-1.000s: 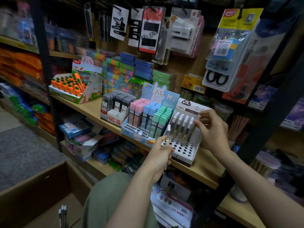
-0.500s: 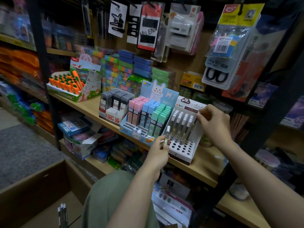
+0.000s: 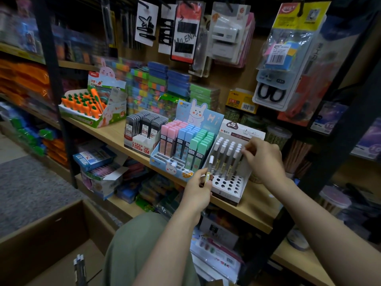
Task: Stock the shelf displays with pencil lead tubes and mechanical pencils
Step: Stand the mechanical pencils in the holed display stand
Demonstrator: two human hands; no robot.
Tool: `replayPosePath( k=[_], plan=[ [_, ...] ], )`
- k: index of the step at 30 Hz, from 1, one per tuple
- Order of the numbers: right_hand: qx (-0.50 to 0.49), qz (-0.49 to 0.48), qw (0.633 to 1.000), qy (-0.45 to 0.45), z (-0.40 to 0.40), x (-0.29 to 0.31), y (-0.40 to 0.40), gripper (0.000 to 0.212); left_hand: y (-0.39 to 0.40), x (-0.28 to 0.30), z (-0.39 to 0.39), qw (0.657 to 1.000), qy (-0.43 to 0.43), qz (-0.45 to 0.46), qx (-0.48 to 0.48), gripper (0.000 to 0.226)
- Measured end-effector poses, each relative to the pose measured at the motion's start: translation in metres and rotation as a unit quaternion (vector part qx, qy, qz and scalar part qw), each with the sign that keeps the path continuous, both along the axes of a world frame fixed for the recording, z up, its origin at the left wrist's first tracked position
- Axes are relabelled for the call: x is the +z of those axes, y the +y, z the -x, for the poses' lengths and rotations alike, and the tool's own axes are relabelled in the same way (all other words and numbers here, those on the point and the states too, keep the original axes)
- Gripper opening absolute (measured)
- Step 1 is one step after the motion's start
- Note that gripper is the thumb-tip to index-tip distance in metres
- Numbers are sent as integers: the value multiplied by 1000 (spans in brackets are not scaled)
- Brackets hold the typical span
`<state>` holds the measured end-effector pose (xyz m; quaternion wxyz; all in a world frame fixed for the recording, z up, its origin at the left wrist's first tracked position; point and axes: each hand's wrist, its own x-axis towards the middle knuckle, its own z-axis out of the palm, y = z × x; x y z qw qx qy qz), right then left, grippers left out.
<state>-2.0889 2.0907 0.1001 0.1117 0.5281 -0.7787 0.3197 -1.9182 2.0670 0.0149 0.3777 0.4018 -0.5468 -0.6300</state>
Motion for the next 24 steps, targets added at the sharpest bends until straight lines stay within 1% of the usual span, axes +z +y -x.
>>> replayPosePath(
  k=[2,4,6,8,10,12,15,19,21,23,24],
  plan=[
    [-1,-3,1000,10,0,2,3,12,1,0,-1,1000,14,20,20,37],
    [15,36,999,35,-1,6,10,20,2,1,-3,997,73,12,16,33],
    [59,78,995,38,-5,7,20,22,3,4,-5,992,126,-5,-6,32],
    [130,64,989,-32,-13,6,29,22,4,6,-4,989,149,-5,-19,33],
    [185,40,977,-102,-21,3,31,26,6,9,-4,986,162,12,-27,28],
    [213,40,966,-141,-27,1,30,31,9,11,-4,986,161,25,-33,22],
    [248,47,949,-187,-36,-4,27,34,11,13,-5,987,152,36,-45,20],
    [257,56,950,-168,-42,-5,25,32,12,12,-5,988,144,48,-36,19],
    [262,56,947,-180,-43,-3,25,31,11,13,-5,988,142,61,-25,20],
    [270,51,939,-206,-42,0,25,31,10,13,-5,987,123,98,-19,23],
    [270,51,935,-223,-40,2,25,31,9,12,-4,986,95,135,-13,24]
  ],
)
